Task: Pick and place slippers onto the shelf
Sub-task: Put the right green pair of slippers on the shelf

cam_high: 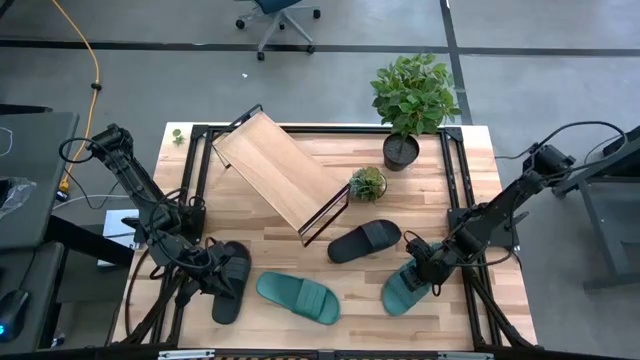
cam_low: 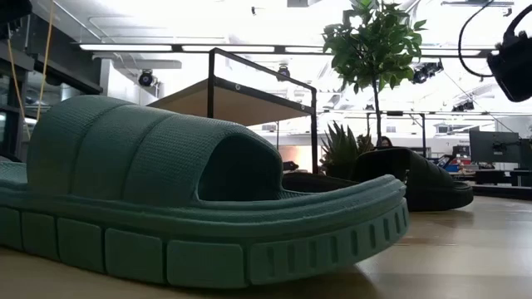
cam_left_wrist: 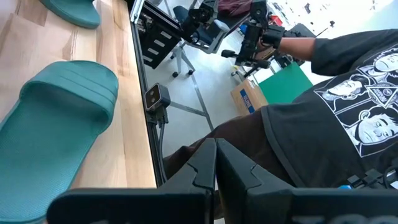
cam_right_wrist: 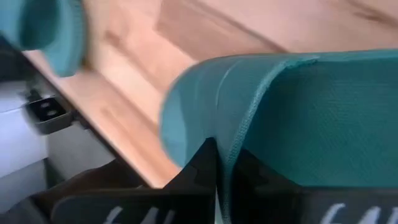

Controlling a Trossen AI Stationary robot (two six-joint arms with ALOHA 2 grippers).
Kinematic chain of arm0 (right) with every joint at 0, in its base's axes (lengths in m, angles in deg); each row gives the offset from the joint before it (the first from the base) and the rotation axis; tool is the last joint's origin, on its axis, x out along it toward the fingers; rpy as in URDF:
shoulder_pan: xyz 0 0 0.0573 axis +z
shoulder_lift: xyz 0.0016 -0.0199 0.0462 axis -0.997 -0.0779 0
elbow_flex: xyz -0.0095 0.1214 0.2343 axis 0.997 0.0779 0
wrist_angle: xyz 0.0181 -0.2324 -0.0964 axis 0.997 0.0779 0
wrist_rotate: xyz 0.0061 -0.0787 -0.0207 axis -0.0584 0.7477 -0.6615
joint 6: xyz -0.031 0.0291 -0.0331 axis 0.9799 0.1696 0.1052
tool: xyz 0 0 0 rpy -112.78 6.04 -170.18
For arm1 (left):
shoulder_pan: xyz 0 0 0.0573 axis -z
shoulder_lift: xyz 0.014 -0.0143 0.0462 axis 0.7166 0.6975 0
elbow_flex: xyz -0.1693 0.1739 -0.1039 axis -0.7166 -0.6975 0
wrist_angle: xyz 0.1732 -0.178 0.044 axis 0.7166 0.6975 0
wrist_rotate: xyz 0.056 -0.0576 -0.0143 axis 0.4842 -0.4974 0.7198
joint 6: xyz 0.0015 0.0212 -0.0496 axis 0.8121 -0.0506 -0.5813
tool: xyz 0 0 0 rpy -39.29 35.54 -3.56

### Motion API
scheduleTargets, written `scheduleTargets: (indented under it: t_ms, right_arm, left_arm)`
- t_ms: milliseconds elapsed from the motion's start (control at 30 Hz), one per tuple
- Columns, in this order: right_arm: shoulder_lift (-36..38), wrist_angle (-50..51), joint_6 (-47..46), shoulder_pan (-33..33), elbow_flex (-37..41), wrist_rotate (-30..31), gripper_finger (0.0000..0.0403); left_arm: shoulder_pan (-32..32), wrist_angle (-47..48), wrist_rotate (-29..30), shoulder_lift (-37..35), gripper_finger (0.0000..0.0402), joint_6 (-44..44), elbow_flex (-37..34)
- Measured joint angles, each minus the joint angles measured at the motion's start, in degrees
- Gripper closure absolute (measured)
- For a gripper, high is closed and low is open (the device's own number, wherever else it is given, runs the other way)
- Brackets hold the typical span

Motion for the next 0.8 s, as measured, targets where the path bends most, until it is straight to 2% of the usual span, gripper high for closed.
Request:
scheduleTargets:
  t_ms: [233,467,633,800]
  right_arm:
    - [3.6,-7.05,1.07,0.02,0.01,1.19,0.0402]
    - [5.0,-15.07,3.45,0.0,0.02,7.47,0.0402]
    - [5.02,-22.34,7.44,-0.11,0.0,13.31,0.0402]
    - [5.02,-28.53,11.66,-1.27,0.01,19.95,0.0402]
  left_arm:
    - [0.0,0.0,0.02,0.0,0.0401,-0.01,0.0]
    - [0.0,0.04,1.1,0.0,0.0401,-0.02,0.0]
    - [0.0,0.04,7.05,0.0,0.0401,0.0,0.0]
    - [0.0,0.04,16.82,0.01,0.0401,-0.02,0.0]
